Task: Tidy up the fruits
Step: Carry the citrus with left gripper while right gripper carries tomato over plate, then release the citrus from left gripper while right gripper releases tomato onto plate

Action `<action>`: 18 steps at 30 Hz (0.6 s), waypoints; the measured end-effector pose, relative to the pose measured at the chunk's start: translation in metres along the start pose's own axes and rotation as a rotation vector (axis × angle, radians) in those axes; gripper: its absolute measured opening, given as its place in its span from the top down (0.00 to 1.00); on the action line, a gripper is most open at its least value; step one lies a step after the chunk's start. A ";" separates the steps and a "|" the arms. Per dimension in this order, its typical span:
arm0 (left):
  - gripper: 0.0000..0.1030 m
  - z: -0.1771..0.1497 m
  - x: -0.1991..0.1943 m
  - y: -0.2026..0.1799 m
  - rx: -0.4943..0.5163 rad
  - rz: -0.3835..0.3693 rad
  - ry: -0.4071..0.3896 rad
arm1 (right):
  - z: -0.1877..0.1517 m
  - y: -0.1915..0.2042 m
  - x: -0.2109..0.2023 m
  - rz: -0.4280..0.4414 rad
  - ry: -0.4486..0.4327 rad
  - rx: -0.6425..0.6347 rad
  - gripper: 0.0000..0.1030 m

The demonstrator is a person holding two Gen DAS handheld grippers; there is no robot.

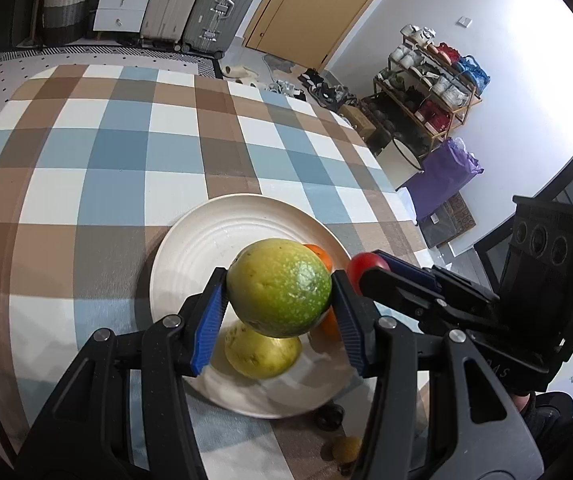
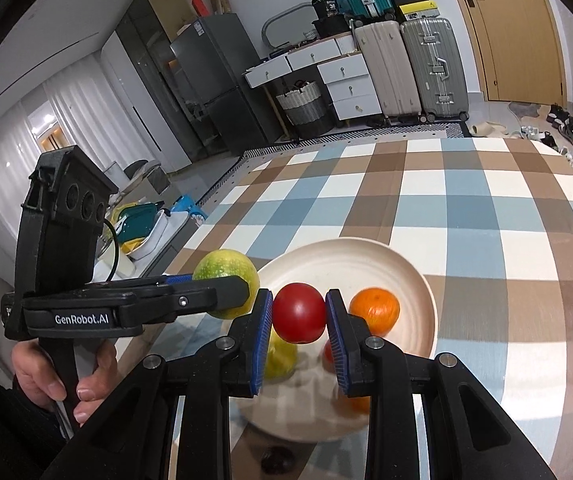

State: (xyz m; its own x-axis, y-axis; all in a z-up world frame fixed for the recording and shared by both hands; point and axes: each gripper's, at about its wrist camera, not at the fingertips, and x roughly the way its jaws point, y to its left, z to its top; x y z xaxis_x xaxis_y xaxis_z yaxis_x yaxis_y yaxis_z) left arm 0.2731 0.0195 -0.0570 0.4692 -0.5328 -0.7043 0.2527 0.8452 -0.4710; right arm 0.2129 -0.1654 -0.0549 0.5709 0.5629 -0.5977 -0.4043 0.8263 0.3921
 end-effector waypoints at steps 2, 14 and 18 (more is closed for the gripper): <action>0.53 0.003 0.006 0.003 -0.004 -0.001 0.011 | 0.005 -0.004 0.008 0.003 0.010 0.008 0.74; 0.53 0.012 0.040 0.016 -0.023 0.003 0.068 | 0.016 -0.021 0.041 0.009 0.055 0.050 0.74; 0.53 0.012 0.046 0.017 -0.027 0.000 0.072 | 0.013 -0.025 0.047 -0.002 0.066 0.063 0.74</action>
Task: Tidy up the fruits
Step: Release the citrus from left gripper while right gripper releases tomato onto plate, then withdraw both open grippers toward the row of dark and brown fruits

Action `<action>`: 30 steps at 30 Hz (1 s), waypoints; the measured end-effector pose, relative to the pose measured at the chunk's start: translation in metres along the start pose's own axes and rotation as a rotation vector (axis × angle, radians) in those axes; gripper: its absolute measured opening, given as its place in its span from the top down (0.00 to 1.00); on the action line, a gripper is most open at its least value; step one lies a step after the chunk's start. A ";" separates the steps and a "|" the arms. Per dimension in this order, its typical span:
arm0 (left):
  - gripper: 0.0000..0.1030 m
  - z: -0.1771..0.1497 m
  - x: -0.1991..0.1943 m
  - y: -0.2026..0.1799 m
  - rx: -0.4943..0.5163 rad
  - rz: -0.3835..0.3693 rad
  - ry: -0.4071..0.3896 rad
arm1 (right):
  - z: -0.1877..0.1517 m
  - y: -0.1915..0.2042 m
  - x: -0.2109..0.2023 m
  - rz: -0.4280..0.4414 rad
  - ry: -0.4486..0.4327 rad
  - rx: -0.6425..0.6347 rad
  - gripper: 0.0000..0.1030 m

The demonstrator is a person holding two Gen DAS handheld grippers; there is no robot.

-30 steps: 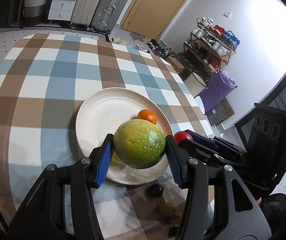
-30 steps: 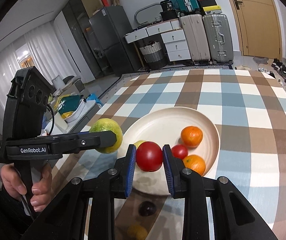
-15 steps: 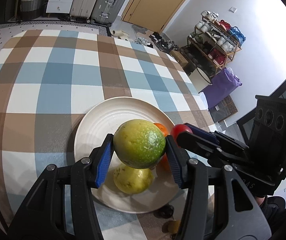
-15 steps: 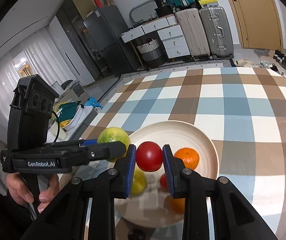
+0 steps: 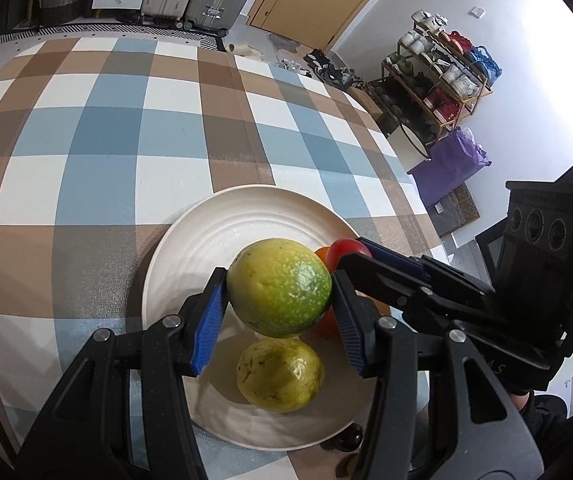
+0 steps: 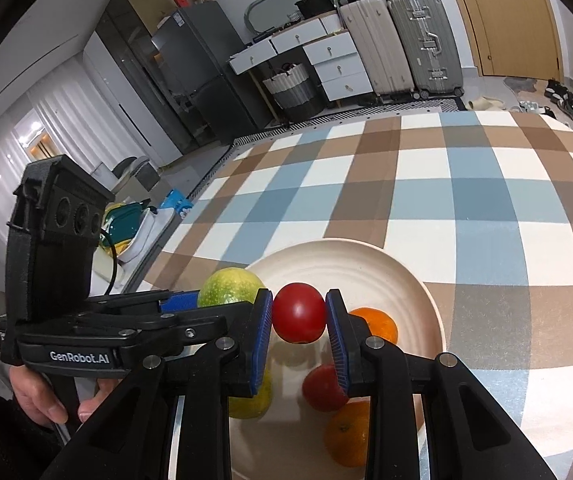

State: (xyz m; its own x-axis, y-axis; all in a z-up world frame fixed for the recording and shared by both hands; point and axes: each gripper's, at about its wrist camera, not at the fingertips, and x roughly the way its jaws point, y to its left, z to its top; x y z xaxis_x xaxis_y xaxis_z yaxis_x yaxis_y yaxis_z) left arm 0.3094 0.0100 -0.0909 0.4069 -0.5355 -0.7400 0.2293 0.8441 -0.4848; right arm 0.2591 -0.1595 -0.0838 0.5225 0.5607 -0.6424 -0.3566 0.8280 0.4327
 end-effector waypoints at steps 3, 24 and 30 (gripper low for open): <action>0.53 0.001 0.004 -0.001 0.000 0.004 0.007 | 0.001 -0.002 0.001 -0.004 -0.002 0.005 0.73; 0.52 -0.004 -0.012 -0.009 -0.009 0.021 -0.007 | -0.007 -0.005 -0.029 0.009 -0.079 0.074 0.59; 0.52 -0.013 -0.027 -0.018 0.007 0.039 -0.032 | -0.012 -0.005 -0.044 0.003 -0.104 0.085 0.58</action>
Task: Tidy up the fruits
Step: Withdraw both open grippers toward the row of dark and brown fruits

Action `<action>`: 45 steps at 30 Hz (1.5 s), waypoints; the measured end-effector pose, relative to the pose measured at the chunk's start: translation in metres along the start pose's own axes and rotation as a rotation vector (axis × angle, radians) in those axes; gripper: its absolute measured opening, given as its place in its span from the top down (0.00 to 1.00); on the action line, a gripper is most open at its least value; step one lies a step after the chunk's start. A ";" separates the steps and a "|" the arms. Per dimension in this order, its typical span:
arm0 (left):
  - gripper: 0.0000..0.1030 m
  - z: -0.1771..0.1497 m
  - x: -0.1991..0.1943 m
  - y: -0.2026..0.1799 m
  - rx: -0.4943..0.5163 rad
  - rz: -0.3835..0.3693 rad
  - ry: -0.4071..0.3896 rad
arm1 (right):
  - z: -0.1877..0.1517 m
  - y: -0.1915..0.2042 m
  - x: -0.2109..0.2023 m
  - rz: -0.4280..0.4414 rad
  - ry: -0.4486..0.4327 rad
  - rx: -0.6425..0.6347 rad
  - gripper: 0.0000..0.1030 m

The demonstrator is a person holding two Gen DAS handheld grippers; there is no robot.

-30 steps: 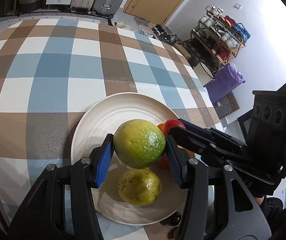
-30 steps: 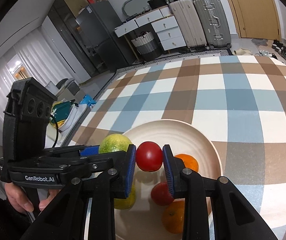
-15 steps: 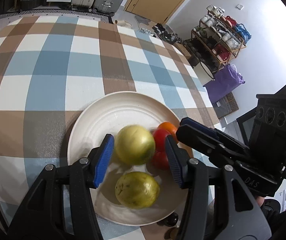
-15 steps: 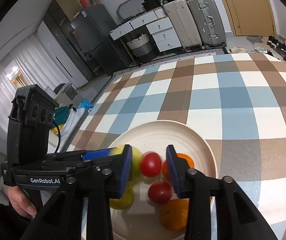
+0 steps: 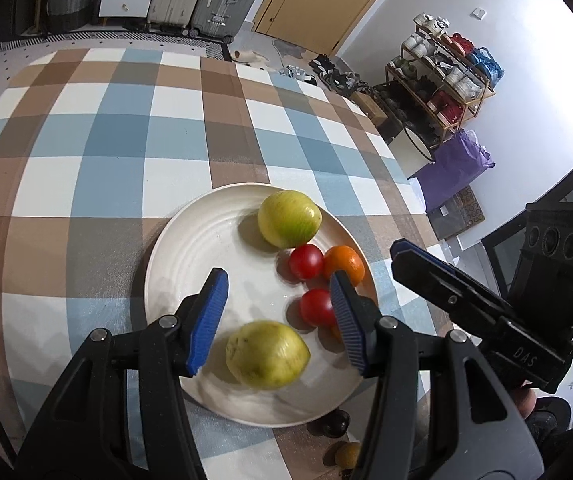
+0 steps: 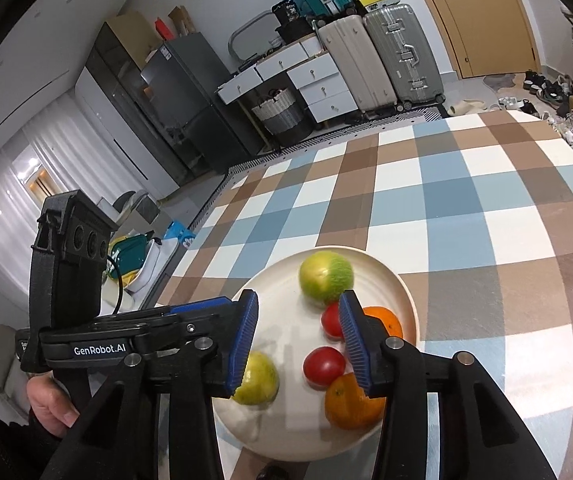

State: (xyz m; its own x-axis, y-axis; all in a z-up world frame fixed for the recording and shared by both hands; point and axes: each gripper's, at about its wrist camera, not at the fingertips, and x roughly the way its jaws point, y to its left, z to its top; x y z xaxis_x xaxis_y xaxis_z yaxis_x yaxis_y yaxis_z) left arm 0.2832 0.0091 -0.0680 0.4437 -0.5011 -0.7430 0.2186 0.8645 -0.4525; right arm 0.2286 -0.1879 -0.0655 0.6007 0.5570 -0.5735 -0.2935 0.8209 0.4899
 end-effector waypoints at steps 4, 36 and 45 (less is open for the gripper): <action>0.50 -0.006 -0.014 -0.008 0.019 0.013 -0.024 | -0.002 0.004 -0.012 0.010 -0.023 0.002 0.54; 0.19 -0.079 -0.101 -0.049 0.077 0.122 -0.174 | -0.041 0.047 -0.104 0.021 -0.170 -0.058 0.21; 0.18 -0.107 -0.110 -0.051 0.074 0.156 -0.183 | -0.059 0.052 -0.117 0.010 -0.178 -0.072 0.17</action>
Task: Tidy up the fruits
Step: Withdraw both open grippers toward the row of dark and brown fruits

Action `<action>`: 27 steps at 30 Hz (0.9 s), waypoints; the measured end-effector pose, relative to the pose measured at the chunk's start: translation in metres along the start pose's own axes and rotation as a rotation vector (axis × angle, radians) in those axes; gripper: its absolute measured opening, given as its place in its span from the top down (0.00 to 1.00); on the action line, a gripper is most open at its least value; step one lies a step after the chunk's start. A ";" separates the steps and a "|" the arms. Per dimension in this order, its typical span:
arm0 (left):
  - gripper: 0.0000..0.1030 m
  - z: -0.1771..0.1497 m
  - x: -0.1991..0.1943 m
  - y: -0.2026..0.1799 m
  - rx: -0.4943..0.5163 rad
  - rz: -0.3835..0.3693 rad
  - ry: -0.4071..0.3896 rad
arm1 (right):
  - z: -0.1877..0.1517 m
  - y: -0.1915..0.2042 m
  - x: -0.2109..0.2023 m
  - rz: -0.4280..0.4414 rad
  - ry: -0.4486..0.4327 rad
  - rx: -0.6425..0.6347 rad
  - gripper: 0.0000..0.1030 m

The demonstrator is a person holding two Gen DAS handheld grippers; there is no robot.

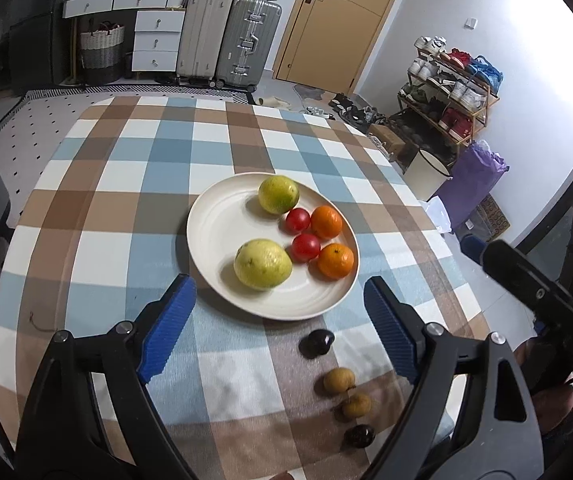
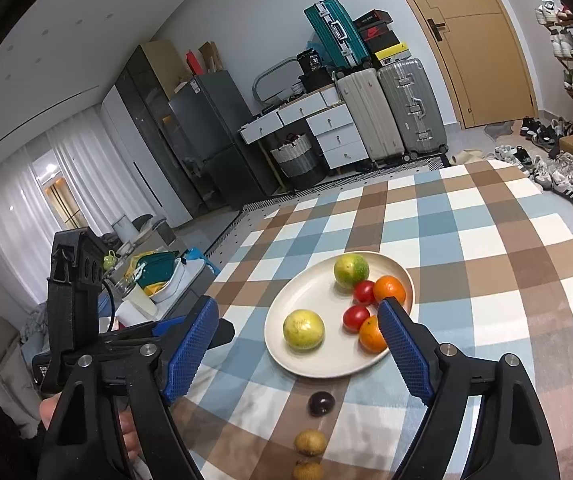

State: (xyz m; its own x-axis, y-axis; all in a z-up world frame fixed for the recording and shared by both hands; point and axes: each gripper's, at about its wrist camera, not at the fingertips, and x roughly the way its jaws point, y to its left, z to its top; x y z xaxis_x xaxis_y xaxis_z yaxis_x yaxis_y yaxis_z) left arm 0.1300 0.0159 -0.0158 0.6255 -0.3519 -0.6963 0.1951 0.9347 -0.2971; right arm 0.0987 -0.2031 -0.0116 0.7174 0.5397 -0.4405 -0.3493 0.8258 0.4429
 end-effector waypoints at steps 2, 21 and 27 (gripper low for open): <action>0.17 -0.004 -0.002 -0.001 0.003 0.002 0.000 | -0.003 0.000 -0.005 -0.005 -0.007 -0.001 0.15; 0.01 -0.072 -0.003 -0.019 0.043 -0.107 0.096 | -0.039 0.001 -0.032 -0.048 0.000 -0.005 0.07; 0.01 -0.099 0.013 -0.036 0.106 -0.127 0.181 | -0.047 0.001 -0.038 -0.055 0.006 -0.004 0.05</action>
State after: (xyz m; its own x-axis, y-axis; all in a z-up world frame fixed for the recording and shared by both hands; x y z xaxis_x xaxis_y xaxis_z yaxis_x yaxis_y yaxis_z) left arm 0.0566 -0.0271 -0.0793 0.4469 -0.4614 -0.7664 0.3478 0.8789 -0.3264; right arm 0.0427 -0.2155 -0.0312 0.7317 0.4945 -0.4691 -0.3121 0.8549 0.4144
